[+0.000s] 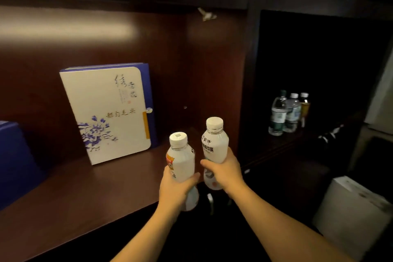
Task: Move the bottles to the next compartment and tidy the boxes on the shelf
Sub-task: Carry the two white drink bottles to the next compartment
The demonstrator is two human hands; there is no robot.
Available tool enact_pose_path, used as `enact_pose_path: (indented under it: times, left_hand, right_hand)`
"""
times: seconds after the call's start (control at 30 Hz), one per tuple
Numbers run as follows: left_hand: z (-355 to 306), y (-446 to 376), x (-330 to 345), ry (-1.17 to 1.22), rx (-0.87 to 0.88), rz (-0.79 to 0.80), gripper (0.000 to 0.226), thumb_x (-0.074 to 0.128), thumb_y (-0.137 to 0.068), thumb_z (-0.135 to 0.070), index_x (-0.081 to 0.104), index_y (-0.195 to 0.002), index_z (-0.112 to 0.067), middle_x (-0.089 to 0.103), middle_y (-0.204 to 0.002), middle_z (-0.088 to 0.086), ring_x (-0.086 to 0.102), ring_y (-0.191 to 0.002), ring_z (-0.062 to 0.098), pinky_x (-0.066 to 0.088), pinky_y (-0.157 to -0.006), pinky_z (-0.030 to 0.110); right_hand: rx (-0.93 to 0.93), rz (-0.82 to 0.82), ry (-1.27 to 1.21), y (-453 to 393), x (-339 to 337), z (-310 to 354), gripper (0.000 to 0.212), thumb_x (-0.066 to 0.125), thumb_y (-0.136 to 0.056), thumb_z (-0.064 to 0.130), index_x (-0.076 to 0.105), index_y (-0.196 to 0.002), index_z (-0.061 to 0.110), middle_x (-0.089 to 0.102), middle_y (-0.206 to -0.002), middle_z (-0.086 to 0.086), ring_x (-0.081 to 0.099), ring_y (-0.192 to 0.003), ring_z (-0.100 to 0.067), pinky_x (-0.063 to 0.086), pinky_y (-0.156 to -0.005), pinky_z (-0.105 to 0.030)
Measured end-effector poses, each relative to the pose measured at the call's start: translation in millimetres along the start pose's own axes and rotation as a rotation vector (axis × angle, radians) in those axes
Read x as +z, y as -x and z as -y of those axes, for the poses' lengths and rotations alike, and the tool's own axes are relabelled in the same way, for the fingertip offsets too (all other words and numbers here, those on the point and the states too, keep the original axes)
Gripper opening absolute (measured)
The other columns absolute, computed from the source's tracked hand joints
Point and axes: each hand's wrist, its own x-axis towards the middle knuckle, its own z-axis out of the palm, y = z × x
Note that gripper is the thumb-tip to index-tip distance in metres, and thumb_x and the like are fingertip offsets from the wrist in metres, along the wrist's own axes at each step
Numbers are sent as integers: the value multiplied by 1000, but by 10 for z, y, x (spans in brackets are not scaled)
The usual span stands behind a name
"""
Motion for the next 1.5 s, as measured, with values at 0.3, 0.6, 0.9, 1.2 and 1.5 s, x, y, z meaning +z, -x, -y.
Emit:
enact_pose_path:
  times: [0.3, 0.6, 0.9, 1.2, 1.5]
  left_hand:
    - [-128, 25, 2017, 10, 20, 222, 54, 80, -54, -36, 52, -100, -31, 67, -91, -6, 65, -86, 11, 50, -68, 27]
    - [13, -856, 3389, 0, -35, 108, 63, 84, -60, -30, 48, -111, -24, 62, -101, -6, 59, -91, 8, 46, -71, 25]
    - [401, -1803, 3694, -74, -147, -135, 61, 82, -62, -35, 44, -109, -28, 56, -94, -11, 56, -89, 14, 43, -77, 33]
    - [630, -2088, 3517, -20, -94, -260, 54, 80, -68, -22, 48, -112, -23, 61, -100, -5, 59, -92, 10, 44, -73, 29]
    - [744, -2120, 3578, -32, -42, -319, 56, 82, -65, -15, 48, -109, -25, 61, -94, -11, 60, -77, -8, 44, -55, 5]
  right_hand:
    - [70, -242, 16, -540, -1992, -480, 48, 83, -60, 31, 55, -99, 25, 71, -81, -1, 70, -62, -12, 53, -48, -25]
    - [107, -215, 25, -1895, -2800, -996, 55, 81, -56, 39, 53, -103, 30, 68, -91, 3, 67, -79, -12, 46, -44, -16]
    - [60, -39, -45, -2956, -2320, -1263, 53, 80, -60, 33, 56, -107, 25, 68, -87, 4, 66, -66, -2, 43, -42, -10]
    - [87, 93, -38, -3365, -1825, -1403, 48, 78, -63, 26, 54, -103, 18, 68, -81, -3, 65, -58, -5, 45, -44, -15]
    - [-48, 196, -88, -3430, -1748, -1471, 23, 73, -66, 18, 56, -75, 6, 61, -60, -3, 59, -56, -11, 48, -51, -27]
